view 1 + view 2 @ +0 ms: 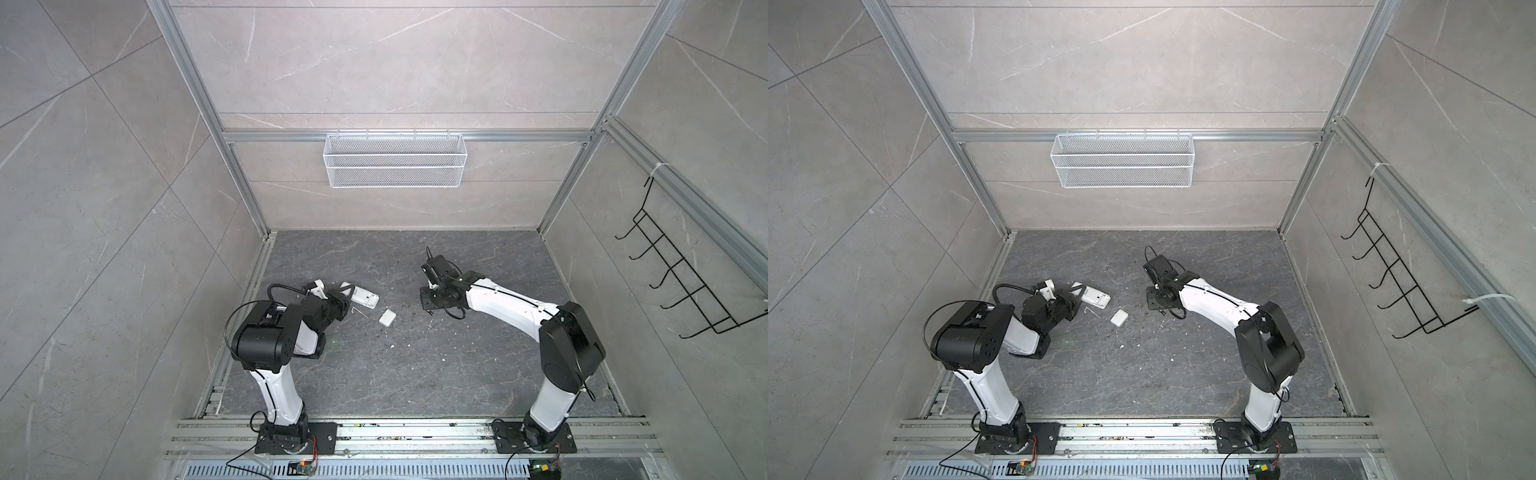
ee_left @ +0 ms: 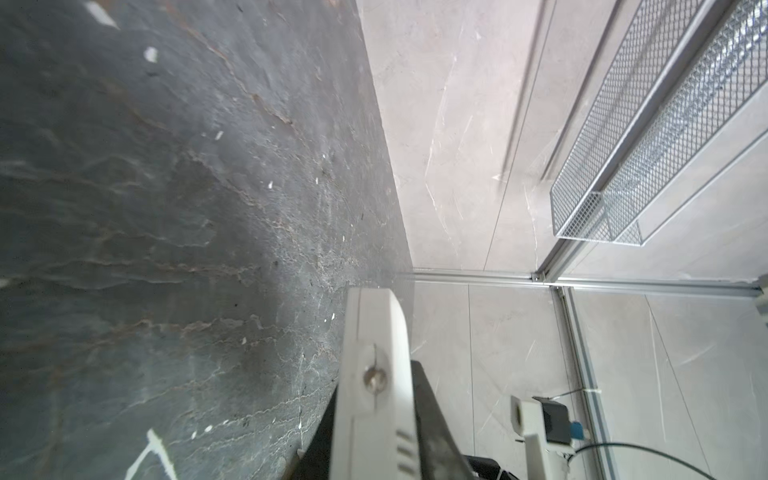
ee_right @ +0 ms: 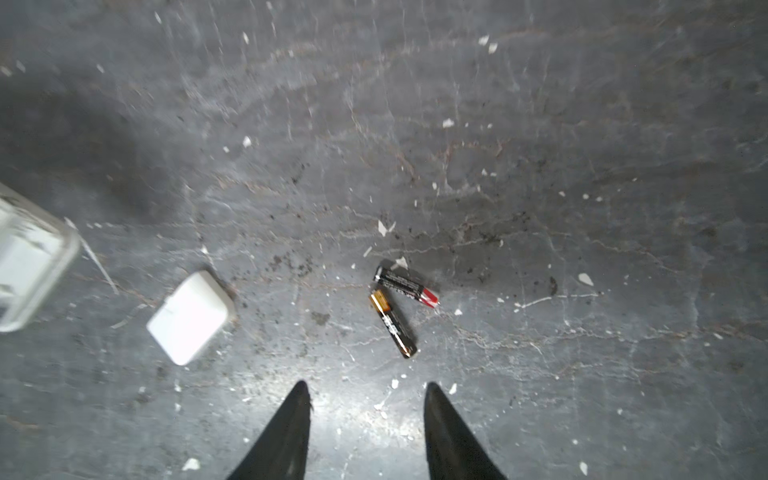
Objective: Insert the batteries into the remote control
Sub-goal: 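Move the right gripper over the two batteries on the table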
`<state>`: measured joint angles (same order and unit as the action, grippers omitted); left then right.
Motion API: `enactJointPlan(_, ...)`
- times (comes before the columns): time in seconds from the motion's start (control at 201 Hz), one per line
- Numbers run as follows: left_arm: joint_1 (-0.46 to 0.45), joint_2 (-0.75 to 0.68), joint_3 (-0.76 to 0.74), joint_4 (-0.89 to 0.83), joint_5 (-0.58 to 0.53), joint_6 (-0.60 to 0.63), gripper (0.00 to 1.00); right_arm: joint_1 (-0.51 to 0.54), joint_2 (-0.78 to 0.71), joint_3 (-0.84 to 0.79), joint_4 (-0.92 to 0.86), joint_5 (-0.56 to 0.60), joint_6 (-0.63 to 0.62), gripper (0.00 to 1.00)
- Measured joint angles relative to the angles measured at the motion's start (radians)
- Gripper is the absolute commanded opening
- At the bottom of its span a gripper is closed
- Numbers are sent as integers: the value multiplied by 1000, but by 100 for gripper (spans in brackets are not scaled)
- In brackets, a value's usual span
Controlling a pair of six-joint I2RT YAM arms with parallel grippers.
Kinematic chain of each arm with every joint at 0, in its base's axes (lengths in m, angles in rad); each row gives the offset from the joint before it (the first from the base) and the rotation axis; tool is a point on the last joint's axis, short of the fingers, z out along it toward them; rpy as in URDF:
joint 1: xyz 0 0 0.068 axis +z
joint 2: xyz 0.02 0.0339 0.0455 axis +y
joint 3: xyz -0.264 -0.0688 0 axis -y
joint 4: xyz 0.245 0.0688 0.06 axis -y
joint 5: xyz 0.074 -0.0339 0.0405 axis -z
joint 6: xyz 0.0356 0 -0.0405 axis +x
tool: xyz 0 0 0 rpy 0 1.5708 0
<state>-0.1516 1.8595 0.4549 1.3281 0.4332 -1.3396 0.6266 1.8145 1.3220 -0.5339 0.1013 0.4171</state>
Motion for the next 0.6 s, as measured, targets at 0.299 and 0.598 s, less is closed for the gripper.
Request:
enactJointPlan(0.299,0,36,10,18,69,58,0,-31,170,80,-50,-39,-64,42)
enactJointPlan(0.598,4,62,19,19,85,60,0,-31,212,137,-68,-45,-104,35)
